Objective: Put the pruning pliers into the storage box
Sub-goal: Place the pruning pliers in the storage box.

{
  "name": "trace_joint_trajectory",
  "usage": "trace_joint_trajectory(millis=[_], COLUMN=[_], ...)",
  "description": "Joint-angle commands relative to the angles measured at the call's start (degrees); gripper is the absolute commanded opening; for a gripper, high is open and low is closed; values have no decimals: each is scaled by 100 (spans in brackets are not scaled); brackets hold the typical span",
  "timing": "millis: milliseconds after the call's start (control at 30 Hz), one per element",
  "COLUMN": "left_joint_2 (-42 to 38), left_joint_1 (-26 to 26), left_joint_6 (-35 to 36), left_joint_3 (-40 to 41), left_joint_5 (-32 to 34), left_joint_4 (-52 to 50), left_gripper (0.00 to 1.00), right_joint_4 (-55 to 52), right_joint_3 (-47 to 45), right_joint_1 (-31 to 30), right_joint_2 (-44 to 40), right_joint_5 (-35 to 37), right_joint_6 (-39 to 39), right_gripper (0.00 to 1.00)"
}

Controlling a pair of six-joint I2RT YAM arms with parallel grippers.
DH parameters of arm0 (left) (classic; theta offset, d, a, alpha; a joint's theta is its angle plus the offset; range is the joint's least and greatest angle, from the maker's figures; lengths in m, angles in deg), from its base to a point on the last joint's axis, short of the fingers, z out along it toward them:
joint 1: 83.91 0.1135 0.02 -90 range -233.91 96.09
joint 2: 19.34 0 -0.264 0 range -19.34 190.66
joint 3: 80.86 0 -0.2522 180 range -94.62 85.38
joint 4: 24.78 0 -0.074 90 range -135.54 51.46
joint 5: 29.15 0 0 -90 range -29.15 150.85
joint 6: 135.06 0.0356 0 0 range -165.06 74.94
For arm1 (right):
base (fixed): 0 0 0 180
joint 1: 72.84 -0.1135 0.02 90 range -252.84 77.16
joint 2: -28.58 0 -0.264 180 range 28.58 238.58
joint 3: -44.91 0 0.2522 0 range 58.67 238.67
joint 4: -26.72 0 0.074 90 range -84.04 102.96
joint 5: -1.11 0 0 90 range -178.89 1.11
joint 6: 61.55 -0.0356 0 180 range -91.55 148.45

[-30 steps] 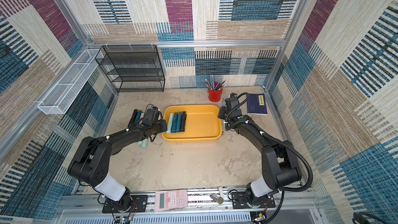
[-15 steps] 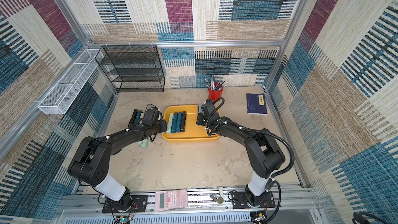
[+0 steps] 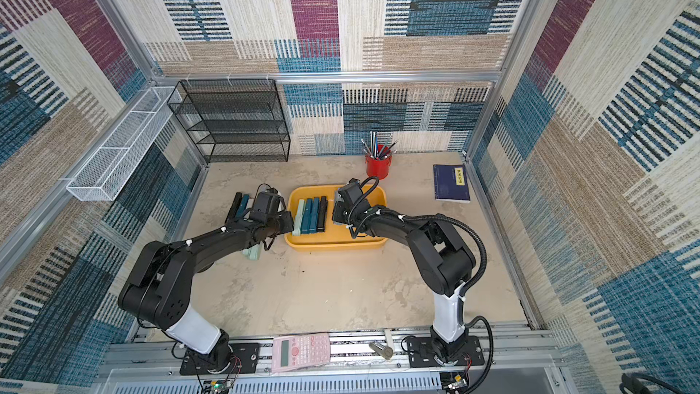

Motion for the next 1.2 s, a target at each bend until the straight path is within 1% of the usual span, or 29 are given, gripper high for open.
trace_joint_trajectory(millis=[0, 400, 1000, 1167], left_joint_2=[-20, -9, -48, -57], left_joint_1=[4, 3, 4, 5], left_joint_6=[-29, 9, -18, -23], left_joint_3=[13, -5, 65, 87], left_joint_5=[-35, -32, -29, -33], left_joint_4=[-28, -21, 9, 16], left_gripper=[0, 0, 0, 0], right_joint_4=[272, 320, 448, 478], right_joint_3=[97, 321, 272, 299], right_joint_1=[-22, -71, -78, -94], right_joint_2=[131, 508, 616, 647], right_joint_5=[-55, -182, -339, -407], right_joint_6=[-56, -116, -291, -317], right_gripper=[25, 26, 28, 31])
